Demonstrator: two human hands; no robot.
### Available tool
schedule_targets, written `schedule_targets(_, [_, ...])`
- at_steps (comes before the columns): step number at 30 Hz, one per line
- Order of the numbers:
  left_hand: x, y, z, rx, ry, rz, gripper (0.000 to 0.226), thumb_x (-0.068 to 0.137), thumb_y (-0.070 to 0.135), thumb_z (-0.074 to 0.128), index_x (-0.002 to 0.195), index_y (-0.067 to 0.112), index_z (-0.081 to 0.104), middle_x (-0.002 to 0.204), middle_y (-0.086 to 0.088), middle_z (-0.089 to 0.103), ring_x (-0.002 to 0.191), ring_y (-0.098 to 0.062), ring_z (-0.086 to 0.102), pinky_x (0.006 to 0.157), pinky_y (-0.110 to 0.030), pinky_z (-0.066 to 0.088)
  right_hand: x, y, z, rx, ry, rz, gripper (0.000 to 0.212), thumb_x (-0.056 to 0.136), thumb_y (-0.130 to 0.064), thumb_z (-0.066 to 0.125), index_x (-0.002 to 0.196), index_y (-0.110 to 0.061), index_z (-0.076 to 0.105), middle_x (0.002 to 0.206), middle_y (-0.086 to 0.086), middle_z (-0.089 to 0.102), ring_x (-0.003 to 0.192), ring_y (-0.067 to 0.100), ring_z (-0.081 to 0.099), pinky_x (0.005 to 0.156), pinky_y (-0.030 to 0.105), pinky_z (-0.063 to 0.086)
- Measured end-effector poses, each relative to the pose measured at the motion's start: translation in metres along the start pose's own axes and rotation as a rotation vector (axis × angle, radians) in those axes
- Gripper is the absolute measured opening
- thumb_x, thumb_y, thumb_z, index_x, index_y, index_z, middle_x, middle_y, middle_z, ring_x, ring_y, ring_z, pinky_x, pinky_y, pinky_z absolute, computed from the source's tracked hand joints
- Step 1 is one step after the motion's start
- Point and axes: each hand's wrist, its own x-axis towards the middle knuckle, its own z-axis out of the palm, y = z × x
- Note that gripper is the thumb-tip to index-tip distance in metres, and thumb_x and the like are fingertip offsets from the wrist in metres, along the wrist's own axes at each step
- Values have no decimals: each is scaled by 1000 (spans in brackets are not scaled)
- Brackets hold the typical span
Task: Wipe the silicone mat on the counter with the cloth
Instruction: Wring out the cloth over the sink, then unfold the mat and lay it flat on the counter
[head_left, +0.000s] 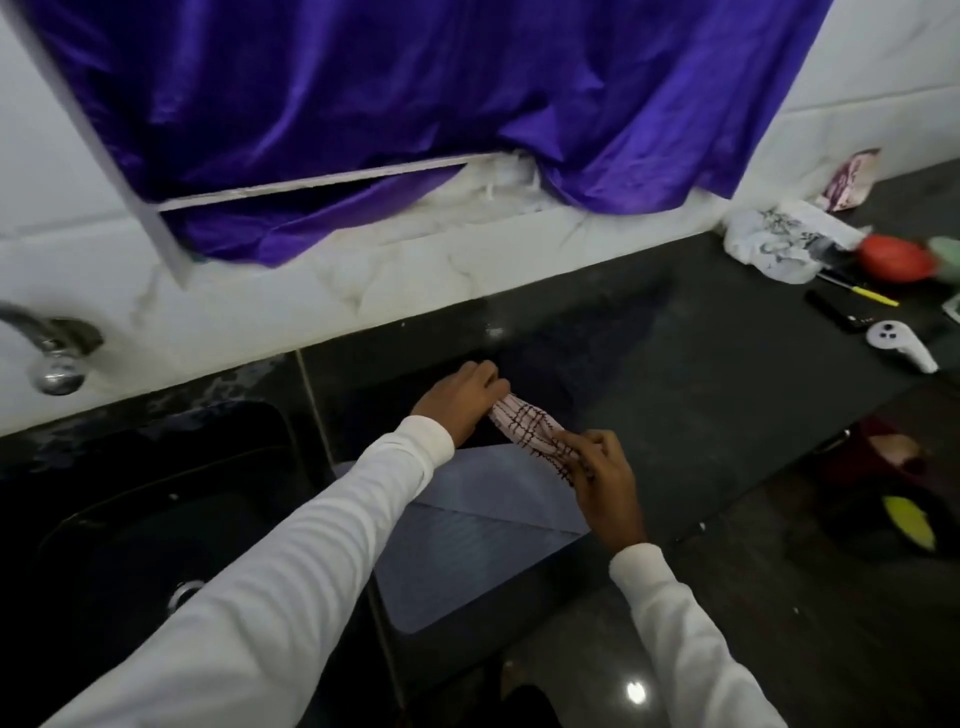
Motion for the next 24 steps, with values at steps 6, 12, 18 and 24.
schedule_targets(6, [83, 49, 41, -56, -60, 44, 47, 62, -15, 65, 105, 4, 61, 107, -19, 56, 91, -34, 56, 56, -39, 51, -3, 71, -39, -14, -23, 116, 43, 84, 0, 68, 124, -17, 63, 108, -3, 47, 91, 2, 49, 82, 5, 39])
schedule_targets(12, [143, 81, 73, -100, -125, 65, 49, 68, -12, 63, 114, 7, 58, 119, -16, 51, 105, -32, 51, 67, -44, 53, -1, 123, -63, -48, -23, 201, 43, 83, -1, 69, 121, -18, 64, 111, 2, 51, 92, 6, 52, 81, 17, 49])
schedule_targets(18, [172, 96, 112, -113, -123, 141, 47, 60, -12, 72, 103, 6, 68, 109, -16, 62, 97, -35, 60, 70, -38, 55, -12, 161, -71, -172, -103, 318, 44, 84, -8, 69, 124, -22, 62, 108, -1, 50, 82, 12, 54, 67, 23, 49])
schedule_targets(24, [149, 95, 133, -239, -106, -12, 46, 66, -3, 74, 111, 9, 67, 118, -13, 62, 102, -33, 60, 81, -38, 55, -17, 174, -75, -302, -189, 333, 47, 80, -29, 74, 125, -27, 58, 107, 2, 52, 94, 20, 46, 73, 34, 48])
